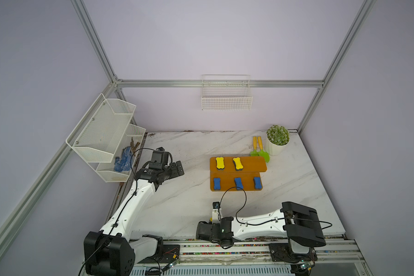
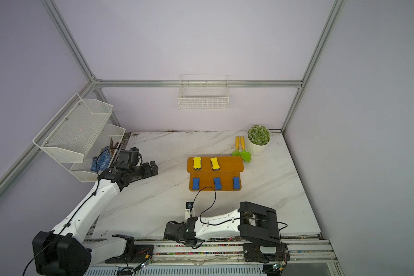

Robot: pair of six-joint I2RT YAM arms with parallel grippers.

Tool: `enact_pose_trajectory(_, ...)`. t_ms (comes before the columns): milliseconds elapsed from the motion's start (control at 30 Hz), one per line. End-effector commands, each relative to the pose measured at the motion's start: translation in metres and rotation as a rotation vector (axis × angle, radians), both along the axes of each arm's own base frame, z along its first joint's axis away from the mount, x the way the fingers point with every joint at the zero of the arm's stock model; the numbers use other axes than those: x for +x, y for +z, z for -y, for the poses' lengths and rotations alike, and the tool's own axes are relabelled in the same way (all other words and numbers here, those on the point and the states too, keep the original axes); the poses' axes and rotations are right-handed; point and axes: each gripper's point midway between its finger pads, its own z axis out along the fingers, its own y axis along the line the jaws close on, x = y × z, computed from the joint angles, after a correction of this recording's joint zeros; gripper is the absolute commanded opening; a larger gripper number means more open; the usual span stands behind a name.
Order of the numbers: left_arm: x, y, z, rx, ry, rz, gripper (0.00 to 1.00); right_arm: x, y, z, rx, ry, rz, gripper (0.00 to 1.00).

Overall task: Remove the whiteboard erasers from the shelf
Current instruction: Place the whiteboard eraser at the center of the board.

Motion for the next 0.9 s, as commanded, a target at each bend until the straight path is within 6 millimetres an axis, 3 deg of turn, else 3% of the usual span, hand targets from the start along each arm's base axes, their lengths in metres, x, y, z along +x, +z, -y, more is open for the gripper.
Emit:
enact_pose_trajectory(0, 0.003, 0.009, -0.001, 0.005, -0.009, 0.035, 1.00, -0.005, -0.006, -0.003, -0.026, 0.035, -0.024, 0.31)
enact_pose_trajectory(567, 0.004, 0.008, -0.002, 0.014, -0.003, 0.031, 1.00, -0.012, -0.005, -0.014, -0.023, 0.108, -0.065, 0.51)
enact_pose_trajectory(867, 0.004, 0.008, -0.002, 0.018, -0.006, 0.033, 1.00, -0.012, -0.002, -0.022, -0.026, 0.129, -0.062, 0.52)
